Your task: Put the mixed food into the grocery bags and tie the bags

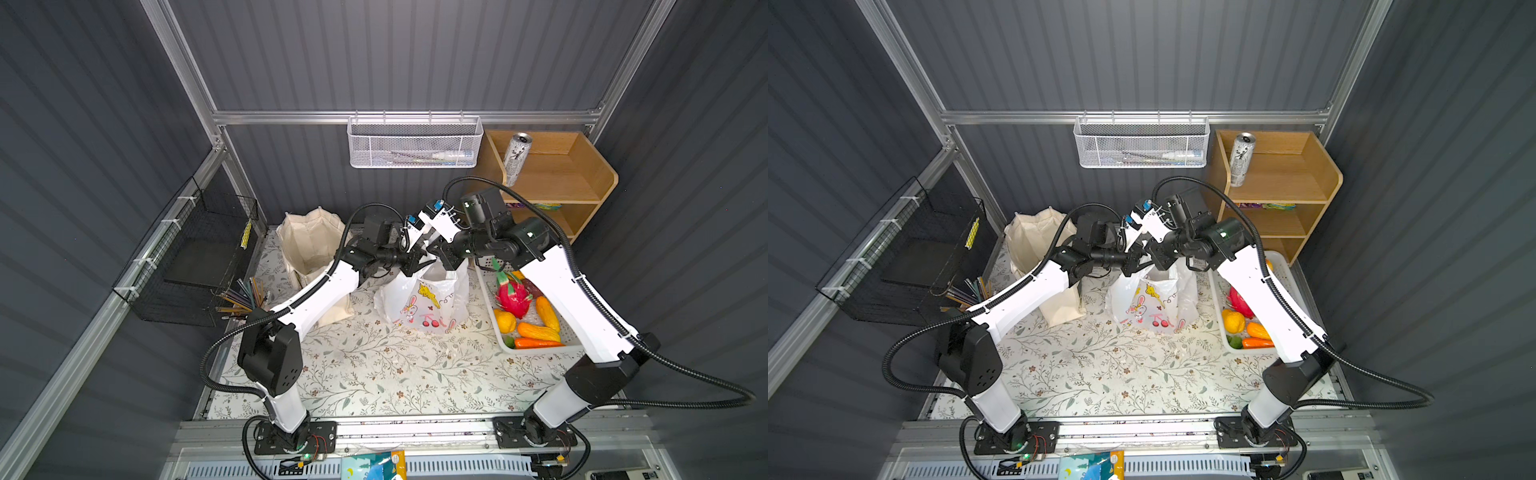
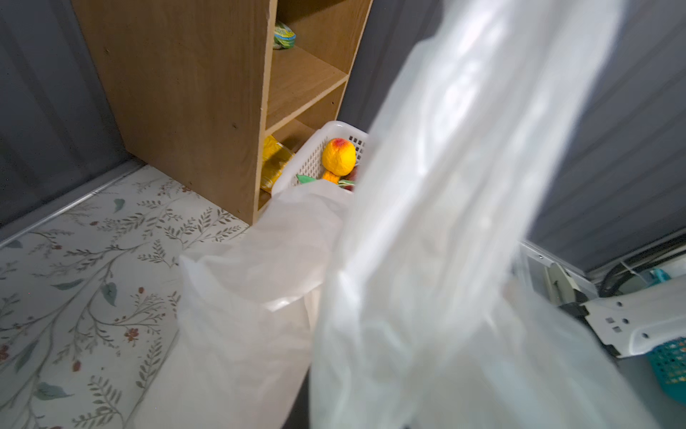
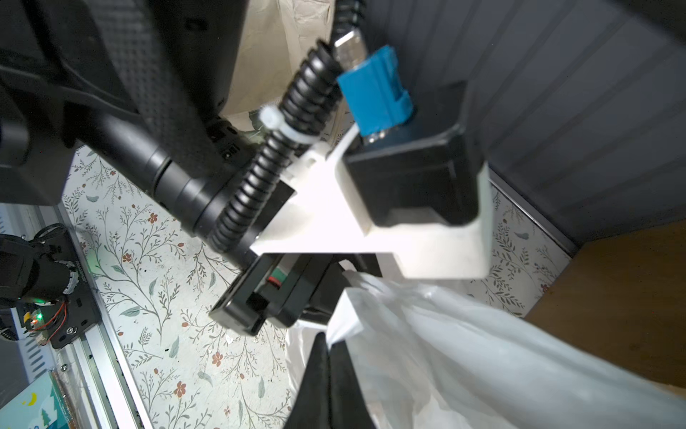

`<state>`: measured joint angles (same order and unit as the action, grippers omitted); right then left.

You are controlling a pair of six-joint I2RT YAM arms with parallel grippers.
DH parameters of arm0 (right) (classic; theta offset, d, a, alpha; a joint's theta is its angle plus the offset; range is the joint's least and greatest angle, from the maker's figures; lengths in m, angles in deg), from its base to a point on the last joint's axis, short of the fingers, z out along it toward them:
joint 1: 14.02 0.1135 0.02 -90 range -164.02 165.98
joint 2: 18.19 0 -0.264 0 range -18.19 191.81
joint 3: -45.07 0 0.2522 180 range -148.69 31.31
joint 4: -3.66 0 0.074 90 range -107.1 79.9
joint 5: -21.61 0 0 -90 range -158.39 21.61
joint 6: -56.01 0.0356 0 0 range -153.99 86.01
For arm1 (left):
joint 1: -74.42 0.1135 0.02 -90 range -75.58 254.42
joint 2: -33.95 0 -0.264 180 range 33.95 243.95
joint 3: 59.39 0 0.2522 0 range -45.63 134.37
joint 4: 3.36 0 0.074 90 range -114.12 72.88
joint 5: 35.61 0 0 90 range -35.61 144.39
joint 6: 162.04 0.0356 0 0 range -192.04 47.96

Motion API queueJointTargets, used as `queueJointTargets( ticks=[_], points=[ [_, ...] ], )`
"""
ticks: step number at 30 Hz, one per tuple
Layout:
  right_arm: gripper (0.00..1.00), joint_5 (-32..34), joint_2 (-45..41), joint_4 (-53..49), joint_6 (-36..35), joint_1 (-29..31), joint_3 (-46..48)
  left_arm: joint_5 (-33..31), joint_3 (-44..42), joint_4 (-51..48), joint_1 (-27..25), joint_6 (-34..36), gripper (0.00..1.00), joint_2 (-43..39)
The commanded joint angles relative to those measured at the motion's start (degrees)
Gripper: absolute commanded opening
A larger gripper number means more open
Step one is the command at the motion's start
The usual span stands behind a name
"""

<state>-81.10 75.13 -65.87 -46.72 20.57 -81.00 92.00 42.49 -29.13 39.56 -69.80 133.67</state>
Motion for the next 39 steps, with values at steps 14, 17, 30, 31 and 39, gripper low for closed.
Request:
queueJointTargets(
  ticks=[14,17,30,31,39],
  points=[
    [0.0,-9.0,2.7,0.9,3.7,-0.7,-1.5,11.6,-4.7,8.9,2.7,-0.7,0.43,-3.4],
    [0.0,-9.6,2.7,2.3,4.9,-0.7,-0.4,12.4,-5.3,11.8,2.6,-2.5,0.45,-3.0],
    [0.0,-10.0,3.9,4.5,8.1,-0.6,1.8,13.6,-13.2,27.8,2.6,-13.4,0.48,-3.9],
    [0.0,-10.0,3.8,4.4,7.9,-0.7,1.9,13.6,-13.2,27.9,2.7,-13.5,0.49,-4.0],
    [0.0,-9.7,3.5,4.7,8.2,-0.6,2.9,12.0,-15.2,34.1,2.7,-17.4,0.52,-4.7]
  ],
)
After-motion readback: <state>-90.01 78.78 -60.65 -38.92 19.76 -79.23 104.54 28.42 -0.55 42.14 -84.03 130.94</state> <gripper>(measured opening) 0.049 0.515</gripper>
